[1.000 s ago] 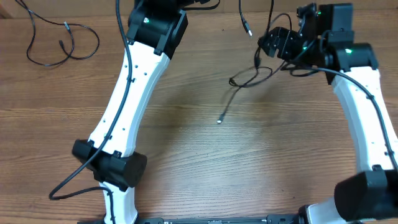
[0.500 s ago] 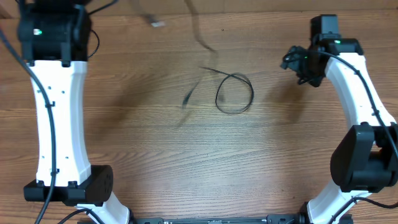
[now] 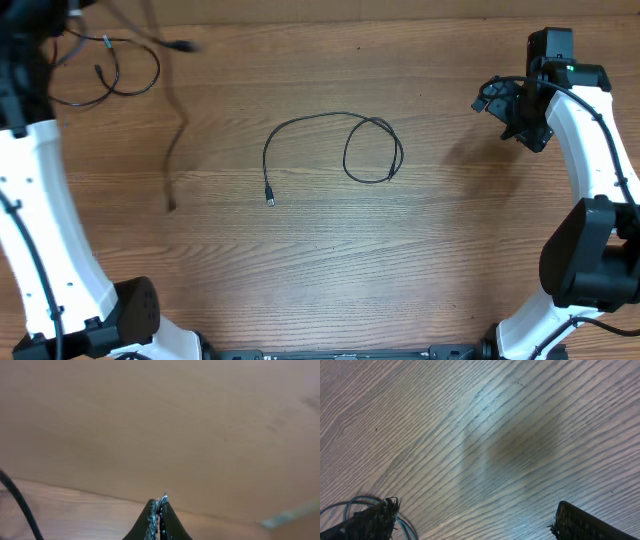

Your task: Untangle cables

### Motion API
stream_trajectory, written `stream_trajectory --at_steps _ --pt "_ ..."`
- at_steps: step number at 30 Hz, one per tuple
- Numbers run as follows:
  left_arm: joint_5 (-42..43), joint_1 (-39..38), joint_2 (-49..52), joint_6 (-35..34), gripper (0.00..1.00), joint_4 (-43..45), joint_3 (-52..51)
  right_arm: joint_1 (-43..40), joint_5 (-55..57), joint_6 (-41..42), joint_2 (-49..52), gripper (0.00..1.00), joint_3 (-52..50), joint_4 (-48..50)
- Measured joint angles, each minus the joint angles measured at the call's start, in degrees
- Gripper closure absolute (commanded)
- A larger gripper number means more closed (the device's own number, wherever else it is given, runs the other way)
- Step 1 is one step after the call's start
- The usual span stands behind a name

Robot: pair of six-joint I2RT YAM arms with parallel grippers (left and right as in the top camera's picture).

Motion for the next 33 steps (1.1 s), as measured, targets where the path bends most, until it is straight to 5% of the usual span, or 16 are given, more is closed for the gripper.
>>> stream_trajectory --at_steps 10,25,33 --pt "-15.67 13.09 0.00 2.58 0.96 -10.73 -0.04 0.00 -0.02 0.00 0.00 0.00 0.00 -0.42" --pt "-32.87 20.39 1.22 2.73 0.96 0.61 -0.04 0.00 0.00 0.00 0.00 0.00 0.00 -0.37" --pt "-48.00 21.90 9.29 1.03 0.96 -4.26 -0.04 0.00 0.02 0.02 0.00 0.00 0.00 -0.42"
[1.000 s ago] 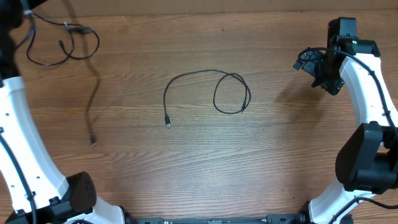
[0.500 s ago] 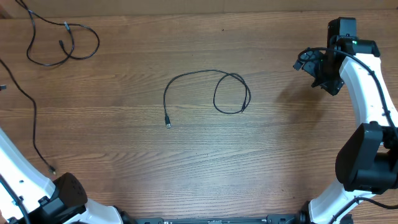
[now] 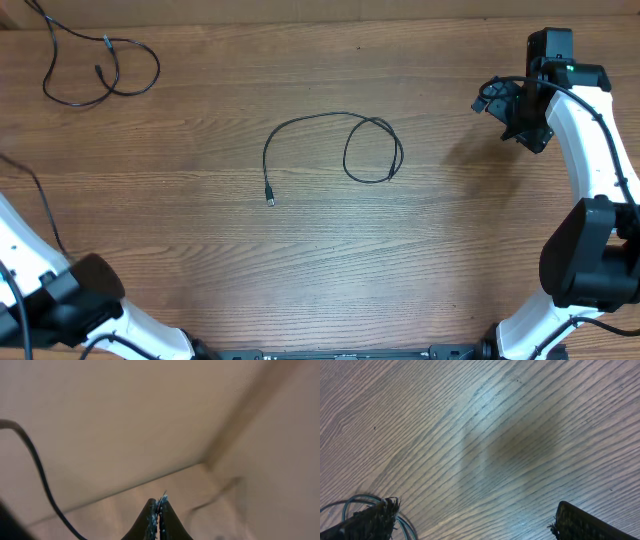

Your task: Untangle cables

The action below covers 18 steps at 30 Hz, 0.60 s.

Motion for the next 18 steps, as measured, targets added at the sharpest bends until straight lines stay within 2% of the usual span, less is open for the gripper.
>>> stream_trajectory --at_steps 6,9,13,18 --pt "-5.46 1.60 6.29 -2.91 0.96 -1.57 -0.04 0.00 -0.02 -0.02 0.00 0.00 0.00 0.02" --pt "-6.03 2.10 7.82 -2.14 0.96 2.75 -0.24 0.00 -0.02 0.00 0.00 0.00 0.00 0.02" --pt "-6.34 2.08 7.98 3.80 0.96 13.79 -0.20 0.00 0.00 -0.02 0.00 0.00 0.00 0.00" --pt "-6.56 2.08 7.98 12.09 0.96 20.98 2.21 0.00 -0.04 -0.02 0.00 0.00 0.00 0.00"
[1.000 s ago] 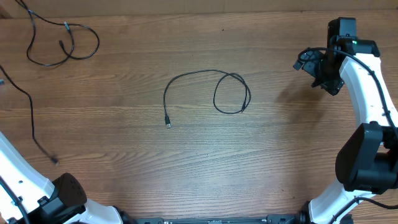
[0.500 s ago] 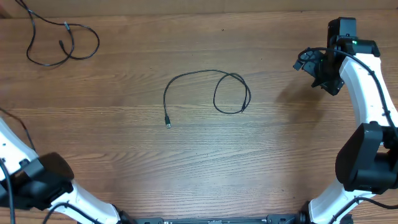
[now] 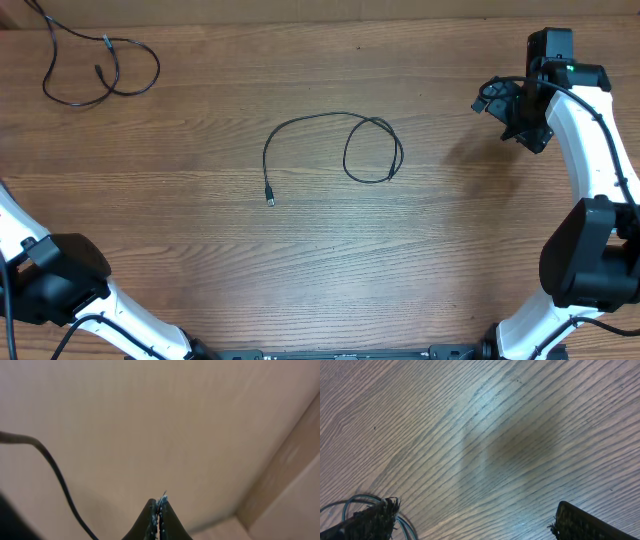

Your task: Untangle cables

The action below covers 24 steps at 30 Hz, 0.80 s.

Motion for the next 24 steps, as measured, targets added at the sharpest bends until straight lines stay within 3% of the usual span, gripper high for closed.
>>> stream_trajectory --at_steps 5,8,12,17,24 --pt "4.76 0.07 -0.59 8.41 0.96 1.86 2.73 0.00 0.02 0.04 0.00 0.00 0.00 -0.02" --pt "10.51 0.07 -1.22 9.49 0.96 -8.33 3.39 0.00 0.00 0.00 0.00 0.00 0.00 0.02" --pt "13.88 0.04 -0.28 6.54 0.96 -22.18 3.37 0.00 0.04 0.02 0.00 0.00 0.00 -0.02" --pt "15.17 0.07 4.31 -0.22 0.96 -33.48 3.50 0.00 0.02 0.02 0.00 0.00 0.00 0.02" --pt "15.74 0.07 16.17 -7.61 0.96 -40.98 3.48 0.00 0.02 0.02 0.00 0.00 0.00 0.00"
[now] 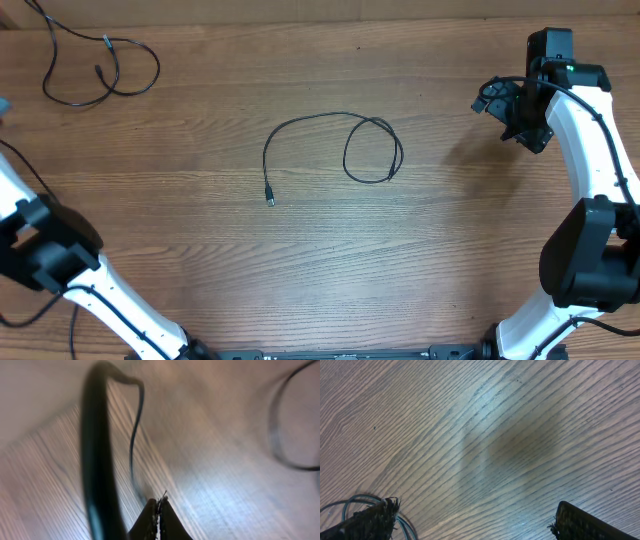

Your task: Untangle cables

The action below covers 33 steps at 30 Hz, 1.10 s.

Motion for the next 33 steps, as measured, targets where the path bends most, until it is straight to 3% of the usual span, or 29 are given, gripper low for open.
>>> stream_trajectory --at_steps 7,13,21,27,33 --pt "-1.42 0.00 6.71 -1.81 0.96 -4.63 -0.15 0.00 0.00 -0.02 0.00 0.00 0.00 0.02" --pt "-0.85 0.00 6.78 -1.77 0.96 -2.67 1.33 0.00 -0.02 -0.02 0.00 0.00 0.00 -0.02" --pt "8.17 0.00 3.67 -0.76 0.96 3.50 23.91 0.00 0.02 0.00 0.00 0.00 0.00 0.00" --pt "15.23 -0.02 -9.27 9.33 0.96 11.98 35.54 0.00 0.02 0.02 0.00 0.00 0.00 0.00" --pt "20.63 -1.36 -18.95 20.17 0.95 0.70 37.64 0.00 0.00 -0.02 0.00 0.00 0.00 0.02"
